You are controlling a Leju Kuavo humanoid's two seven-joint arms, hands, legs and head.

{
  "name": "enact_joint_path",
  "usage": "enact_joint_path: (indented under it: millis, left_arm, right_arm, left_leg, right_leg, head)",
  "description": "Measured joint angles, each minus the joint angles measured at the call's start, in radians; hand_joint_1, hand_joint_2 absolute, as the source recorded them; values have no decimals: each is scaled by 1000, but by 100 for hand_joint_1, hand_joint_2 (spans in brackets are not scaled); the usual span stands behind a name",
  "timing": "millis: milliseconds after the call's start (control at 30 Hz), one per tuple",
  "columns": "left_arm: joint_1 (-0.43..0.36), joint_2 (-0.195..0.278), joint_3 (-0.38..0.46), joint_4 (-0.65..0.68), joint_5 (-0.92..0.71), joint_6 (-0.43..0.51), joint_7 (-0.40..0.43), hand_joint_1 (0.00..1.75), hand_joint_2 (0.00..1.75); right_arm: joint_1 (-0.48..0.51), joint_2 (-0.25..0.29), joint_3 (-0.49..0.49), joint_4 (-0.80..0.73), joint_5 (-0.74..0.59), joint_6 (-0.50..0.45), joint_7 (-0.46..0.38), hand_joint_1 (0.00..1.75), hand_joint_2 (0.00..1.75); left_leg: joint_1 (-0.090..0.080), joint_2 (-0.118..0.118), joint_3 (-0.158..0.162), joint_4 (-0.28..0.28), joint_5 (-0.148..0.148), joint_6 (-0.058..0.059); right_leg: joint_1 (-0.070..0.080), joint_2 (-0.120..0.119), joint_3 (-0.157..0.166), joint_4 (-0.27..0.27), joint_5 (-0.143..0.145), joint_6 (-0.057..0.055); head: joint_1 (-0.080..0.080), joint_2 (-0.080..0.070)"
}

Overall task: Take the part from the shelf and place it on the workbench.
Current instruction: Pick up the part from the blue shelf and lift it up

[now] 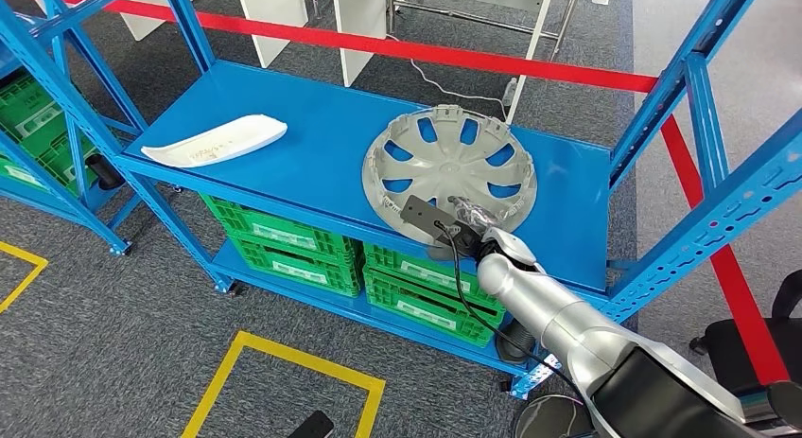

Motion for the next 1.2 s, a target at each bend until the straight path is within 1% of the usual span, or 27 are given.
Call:
enact_joint_path:
  millis: [567,600,700,733,1200]
  left_arm:
    - [0,0,0,0,8,0,-8,0,0]
    - [0,0,0,0,8,0,-8,0,0]
    - [0,0,0,0,10,0,-9,0,0]
    - [0,0,0,0,11,0,-10,0,0]
    - [1,0,0,0,13,0,-12,0,0]
  right_arm:
    - [-4,0,6,7,-22,-8,-5,0,175]
    - [-4,0,6,7,-24,-9,-5,27,175]
    - [-5,0,8,8,-32,-12,-6,158,175]
    - [-5,0,8,8,-36,-12,-6,175,175]
    - [-11,1,16,12,-58,-5,-17,175,175]
  left_leg:
    - [0,0,1,0,0,0]
    - [0,0,1,0,0,0]
    - [0,0,1,0,0,0]
    - [0,0,1,0,0,0]
    - [0,0,2,0,0,0]
  right_leg:
    - [0,0,1,0,0,0]
    - [0,0,1,0,0,0]
    - [0,0,1,0,0,0]
    - [0,0,1,0,0,0]
    - [0,0,2,0,0,0]
  head:
    - [0,0]
    - [0,0]
    - [0,0]
    - [0,0]
    - [0,0]
